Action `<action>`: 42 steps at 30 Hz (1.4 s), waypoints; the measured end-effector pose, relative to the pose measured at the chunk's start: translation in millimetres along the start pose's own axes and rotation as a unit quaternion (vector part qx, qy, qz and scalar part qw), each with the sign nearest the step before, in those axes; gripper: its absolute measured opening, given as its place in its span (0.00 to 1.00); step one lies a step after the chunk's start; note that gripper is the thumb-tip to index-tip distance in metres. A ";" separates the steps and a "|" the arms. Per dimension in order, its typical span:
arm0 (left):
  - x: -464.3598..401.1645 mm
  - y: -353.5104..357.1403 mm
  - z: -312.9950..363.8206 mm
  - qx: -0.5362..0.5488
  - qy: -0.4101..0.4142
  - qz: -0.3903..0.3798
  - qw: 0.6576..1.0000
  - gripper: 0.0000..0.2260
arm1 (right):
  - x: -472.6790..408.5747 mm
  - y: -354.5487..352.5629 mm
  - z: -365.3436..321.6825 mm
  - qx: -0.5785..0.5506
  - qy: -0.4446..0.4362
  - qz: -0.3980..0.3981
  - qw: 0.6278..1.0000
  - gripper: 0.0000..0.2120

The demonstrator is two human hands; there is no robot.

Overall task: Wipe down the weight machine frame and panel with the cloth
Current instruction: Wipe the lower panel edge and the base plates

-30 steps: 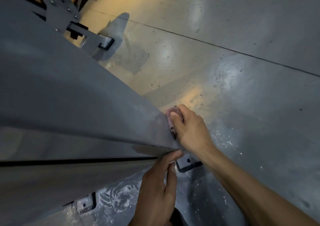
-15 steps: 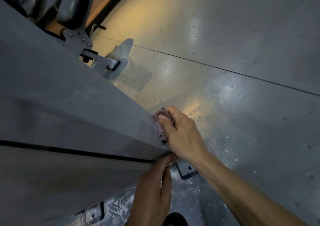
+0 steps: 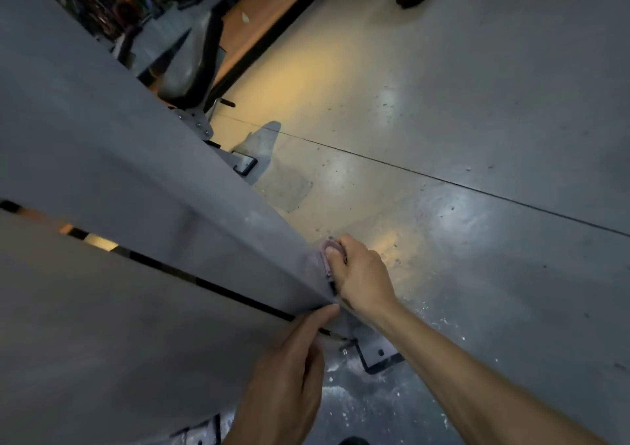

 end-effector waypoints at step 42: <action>11.3 -143.6 105.9 -0.012 0.011 -0.001 1.000 0.10 | 31.9 -96.3 -112.1 0.148 0.026 -0.128 0.980 0.12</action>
Point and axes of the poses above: each hand's wrist, its own x-axis away from the middle knuckle, its own y-axis out of the palm, z = x × y, the point moved 7 cm from there along -x, towards the middle knuckle, and after that the axes turned 10 degrees about x, right-handed, at the moved point
